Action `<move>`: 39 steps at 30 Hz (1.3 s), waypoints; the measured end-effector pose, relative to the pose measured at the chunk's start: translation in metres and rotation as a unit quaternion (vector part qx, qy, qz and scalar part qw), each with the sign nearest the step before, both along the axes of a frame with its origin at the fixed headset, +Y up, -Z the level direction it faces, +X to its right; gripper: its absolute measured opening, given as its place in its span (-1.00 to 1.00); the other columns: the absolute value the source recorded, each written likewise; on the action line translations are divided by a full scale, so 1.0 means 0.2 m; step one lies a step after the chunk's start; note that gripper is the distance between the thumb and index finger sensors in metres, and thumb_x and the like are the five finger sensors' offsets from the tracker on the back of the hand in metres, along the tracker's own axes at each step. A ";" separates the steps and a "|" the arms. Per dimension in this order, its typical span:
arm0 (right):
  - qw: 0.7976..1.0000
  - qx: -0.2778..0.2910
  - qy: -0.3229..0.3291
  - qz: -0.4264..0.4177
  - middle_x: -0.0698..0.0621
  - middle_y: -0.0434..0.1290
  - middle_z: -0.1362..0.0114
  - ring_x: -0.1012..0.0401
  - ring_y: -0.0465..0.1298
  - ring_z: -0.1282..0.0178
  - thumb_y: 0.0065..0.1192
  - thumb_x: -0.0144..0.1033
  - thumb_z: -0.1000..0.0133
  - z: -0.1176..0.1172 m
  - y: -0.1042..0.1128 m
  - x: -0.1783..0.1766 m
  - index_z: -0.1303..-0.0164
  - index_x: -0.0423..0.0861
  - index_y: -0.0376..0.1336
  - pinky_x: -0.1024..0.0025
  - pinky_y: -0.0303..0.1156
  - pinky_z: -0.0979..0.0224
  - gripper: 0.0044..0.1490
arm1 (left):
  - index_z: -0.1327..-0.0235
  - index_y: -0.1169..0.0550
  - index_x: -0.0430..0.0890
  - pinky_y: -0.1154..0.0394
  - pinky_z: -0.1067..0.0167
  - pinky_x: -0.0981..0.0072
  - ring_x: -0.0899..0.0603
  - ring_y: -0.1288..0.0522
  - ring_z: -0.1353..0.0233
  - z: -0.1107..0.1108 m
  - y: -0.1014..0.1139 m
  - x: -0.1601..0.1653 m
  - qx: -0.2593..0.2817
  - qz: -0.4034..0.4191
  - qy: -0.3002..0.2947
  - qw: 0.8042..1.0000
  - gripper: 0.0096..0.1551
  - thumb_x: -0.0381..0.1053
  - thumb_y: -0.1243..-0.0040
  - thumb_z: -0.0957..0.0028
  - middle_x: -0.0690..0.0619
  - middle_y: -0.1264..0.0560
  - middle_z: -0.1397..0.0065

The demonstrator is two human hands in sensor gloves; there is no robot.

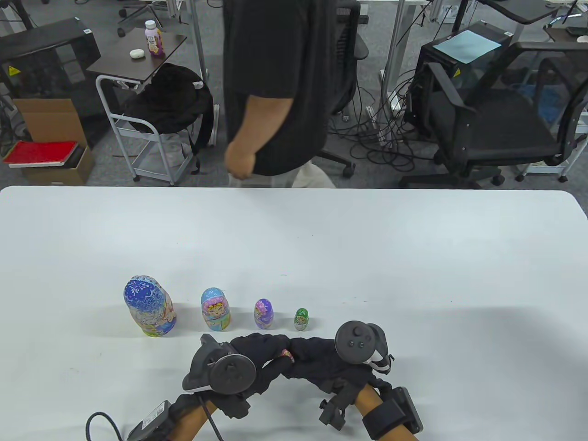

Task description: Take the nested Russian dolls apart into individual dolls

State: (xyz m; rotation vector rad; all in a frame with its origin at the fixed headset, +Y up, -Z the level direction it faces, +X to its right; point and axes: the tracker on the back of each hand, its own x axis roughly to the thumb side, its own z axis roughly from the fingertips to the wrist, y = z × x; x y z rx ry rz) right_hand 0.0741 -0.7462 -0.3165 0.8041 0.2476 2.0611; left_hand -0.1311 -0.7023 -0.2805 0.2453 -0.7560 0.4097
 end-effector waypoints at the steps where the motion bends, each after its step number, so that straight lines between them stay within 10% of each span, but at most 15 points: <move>1: 1.000 0.003 -0.001 0.003 -0.21 0.68 -0.16 -0.12 0.63 -0.19 0.46 -0.07 0.07 0.00 0.00 0.00 -0.25 -0.27 0.39 0.00 0.54 -0.26 -0.23 | -0.24 -0.60 -0.14 -0.72 -0.01 0.19 -0.15 -0.75 -0.06 0.00 0.00 -0.01 0.000 0.006 -0.001 1.000 -0.43 0.18 -0.13 -0.15 -0.07 -0.72 -0.12; 15: 0.998 0.031 -0.044 0.012 -0.19 0.68 -0.18 -0.11 0.64 -0.20 0.49 -0.03 0.08 -0.02 -0.01 0.05 -0.27 -0.17 0.41 0.02 0.55 -0.25 -0.23 | -0.25 -0.60 -0.08 -0.69 -0.04 0.14 -0.19 -0.73 -0.11 0.01 0.05 -0.10 0.045 -0.030 0.085 0.995 -0.44 0.23 -0.17 -0.16 -0.07 -0.70 -0.19; 39: 0.995 0.056 -0.074 0.020 -0.18 0.69 -0.16 -0.10 0.65 -0.18 0.49 0.00 0.08 -0.04 0.00 0.11 -0.26 -0.17 0.42 0.03 0.56 -0.23 -0.23 | -0.33 -0.58 0.12 -0.54 -0.27 -0.11 -0.37 -0.54 -0.38 -0.13 -0.28 -0.11 -0.076 -0.256 0.149 0.952 -0.42 0.33 -0.18 -0.11 -0.16 -0.53 -0.47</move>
